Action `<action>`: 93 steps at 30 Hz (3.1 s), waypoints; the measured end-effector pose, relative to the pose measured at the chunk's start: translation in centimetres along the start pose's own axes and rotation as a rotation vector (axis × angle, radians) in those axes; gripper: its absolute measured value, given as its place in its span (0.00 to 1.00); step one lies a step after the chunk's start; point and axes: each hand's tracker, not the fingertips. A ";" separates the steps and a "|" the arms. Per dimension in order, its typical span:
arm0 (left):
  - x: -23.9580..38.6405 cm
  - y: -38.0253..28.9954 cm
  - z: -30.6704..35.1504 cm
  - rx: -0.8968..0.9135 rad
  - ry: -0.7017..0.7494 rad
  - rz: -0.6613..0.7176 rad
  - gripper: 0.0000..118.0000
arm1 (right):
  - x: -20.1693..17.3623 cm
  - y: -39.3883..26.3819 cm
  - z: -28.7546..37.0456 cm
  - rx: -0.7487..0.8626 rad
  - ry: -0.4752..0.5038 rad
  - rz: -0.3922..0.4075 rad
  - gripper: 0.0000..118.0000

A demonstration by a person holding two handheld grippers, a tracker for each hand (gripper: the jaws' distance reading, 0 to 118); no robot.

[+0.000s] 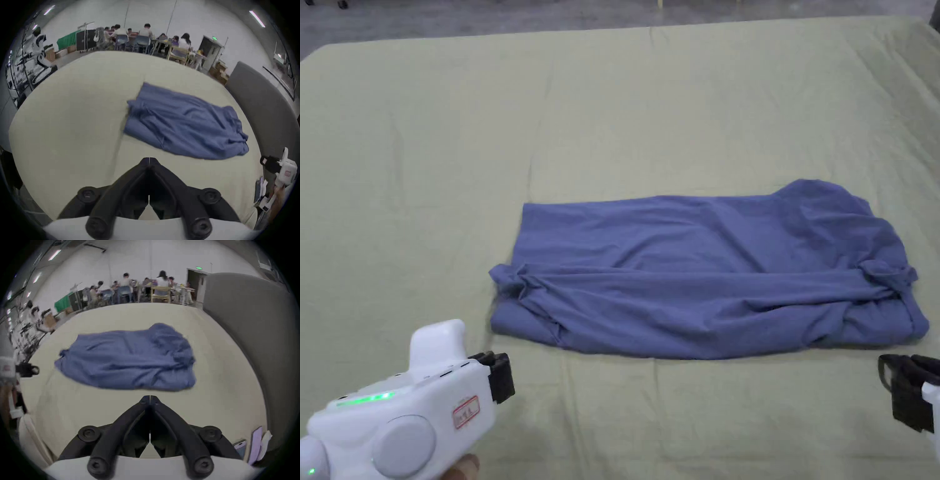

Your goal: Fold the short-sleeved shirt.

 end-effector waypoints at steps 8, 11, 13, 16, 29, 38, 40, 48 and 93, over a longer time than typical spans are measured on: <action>1.2 4.9 -7.7 -0.007 0.181 -0.070 1.00 | 0.5 -0.4 0.3 -0.027 0.019 -0.014 0.02; 1.3 5.3 -12.0 -0.101 0.212 -0.146 1.00 | 1.2 -0.5 0.1 -0.044 -0.006 -0.027 0.02; 1.4 5.8 -13.9 -0.148 0.304 -0.211 0.98 | 1.5 -0.6 0.4 -0.055 -0.026 -0.022 0.02; 1.0 5.3 -13.9 -0.119 0.221 -0.155 0.81 | 2.0 -0.7 0.2 -0.072 -0.051 -0.028 0.02; 1.8 6.8 -6.2 0.042 0.081 -0.126 0.03 | 10.4 4.5 -9.2 -0.150 -0.084 -0.176 0.81; 1.1 6.3 -6.5 0.002 0.084 -0.081 0.03 | 10.3 5.5 -15.0 -0.227 -0.098 -0.026 0.50; 0.9 6.1 -6.3 0.000 0.079 -0.074 0.03 | 9.4 5.6 -13.7 -0.205 -0.101 -0.057 0.21; -0.9 6.2 -2.7 0.005 0.055 -0.058 0.03 | 11.0 6.0 -6.5 -0.203 0.002 -0.156 0.17; 3.1 4.2 -0.6 0.027 -0.063 -0.044 0.00 | 1.3 3.0 -0.7 -0.034 0.002 -0.044 0.02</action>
